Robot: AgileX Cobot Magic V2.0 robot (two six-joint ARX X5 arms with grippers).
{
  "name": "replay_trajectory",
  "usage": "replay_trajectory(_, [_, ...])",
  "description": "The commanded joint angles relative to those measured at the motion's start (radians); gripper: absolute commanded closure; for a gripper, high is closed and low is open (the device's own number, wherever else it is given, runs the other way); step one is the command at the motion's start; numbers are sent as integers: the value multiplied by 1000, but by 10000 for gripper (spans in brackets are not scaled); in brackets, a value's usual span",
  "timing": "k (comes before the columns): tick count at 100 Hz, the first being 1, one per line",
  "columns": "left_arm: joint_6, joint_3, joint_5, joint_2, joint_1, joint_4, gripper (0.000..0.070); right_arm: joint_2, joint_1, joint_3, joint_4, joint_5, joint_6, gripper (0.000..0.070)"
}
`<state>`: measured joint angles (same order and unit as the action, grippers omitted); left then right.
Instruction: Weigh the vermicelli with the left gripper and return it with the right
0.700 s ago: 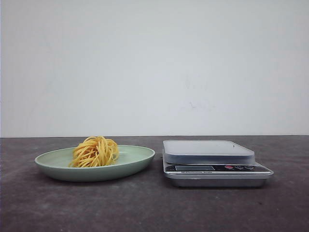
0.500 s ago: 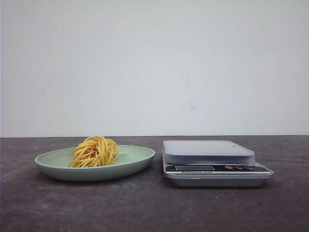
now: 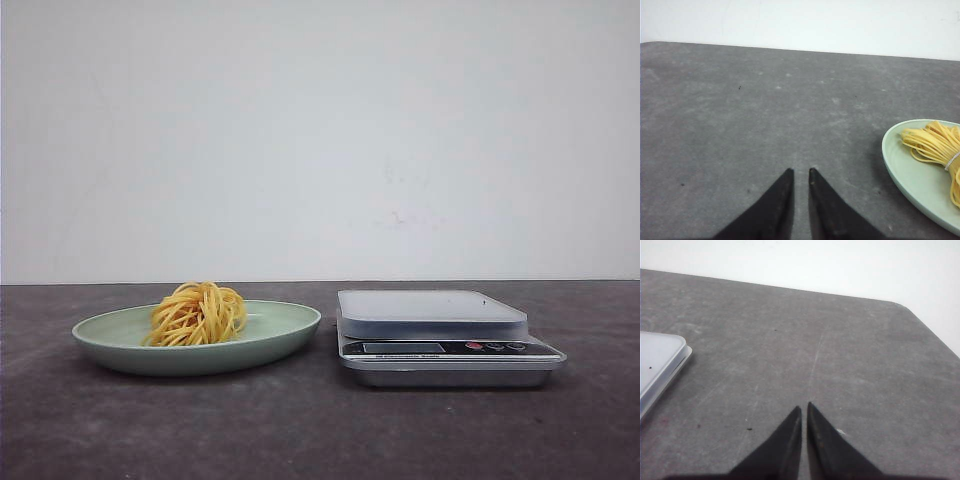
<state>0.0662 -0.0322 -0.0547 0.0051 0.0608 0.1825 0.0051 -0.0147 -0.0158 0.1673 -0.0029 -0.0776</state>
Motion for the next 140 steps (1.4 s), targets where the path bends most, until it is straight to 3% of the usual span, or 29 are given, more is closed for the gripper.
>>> replay_trajectory(1, [-13,18,0,0,-2,5,685,-1,-1,3,-14,1,-1,689])
replay_trajectory(95, [-13,18,-1,0,-2,5,685,-1,-1,3,-17,-2,1,689])
replay_trajectory(124, [-8,18,-1,0,-2,1,685,-1,-1,3,-11,-6,130,689])
replay_trajectory(140, [43,18,0,0,-2,-1,685,-1,-1,3,-11,-35,202,690])
